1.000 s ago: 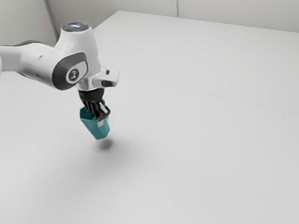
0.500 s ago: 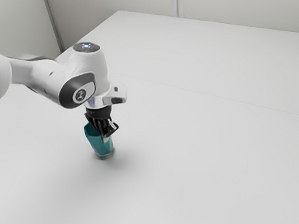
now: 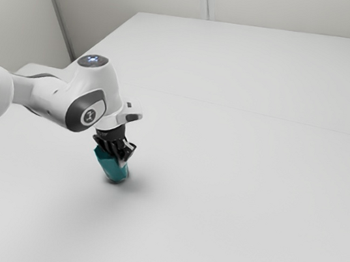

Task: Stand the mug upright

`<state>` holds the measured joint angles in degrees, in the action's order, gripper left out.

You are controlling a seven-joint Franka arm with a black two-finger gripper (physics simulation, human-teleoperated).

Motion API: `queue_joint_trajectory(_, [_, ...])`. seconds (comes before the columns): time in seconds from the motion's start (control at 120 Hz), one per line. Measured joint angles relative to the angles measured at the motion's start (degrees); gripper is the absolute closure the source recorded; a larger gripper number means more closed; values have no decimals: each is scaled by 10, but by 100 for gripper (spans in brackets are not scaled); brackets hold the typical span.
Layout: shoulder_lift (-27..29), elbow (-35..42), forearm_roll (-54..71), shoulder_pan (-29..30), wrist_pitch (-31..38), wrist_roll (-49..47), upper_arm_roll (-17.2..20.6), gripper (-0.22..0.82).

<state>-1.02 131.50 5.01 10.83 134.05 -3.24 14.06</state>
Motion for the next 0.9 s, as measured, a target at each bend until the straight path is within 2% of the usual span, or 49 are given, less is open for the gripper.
queue_joint_trajectory(0.142, [9,0,-1,1,3,-8,2,30])
queue_joint_trajectory(0.317, [49,-8,-1,-5,-19,-14,5,13])
queue_joint_trajectory(0.542, [81,-72,-18,-18,-98,-19,5,5])
queue_joint_trajectory(0.742, [60,-254,-55,-27,-235,-19,9,2])
queue_joint_trajectory(0.9, [46,-359,-60,-32,-336,-20,5,1])
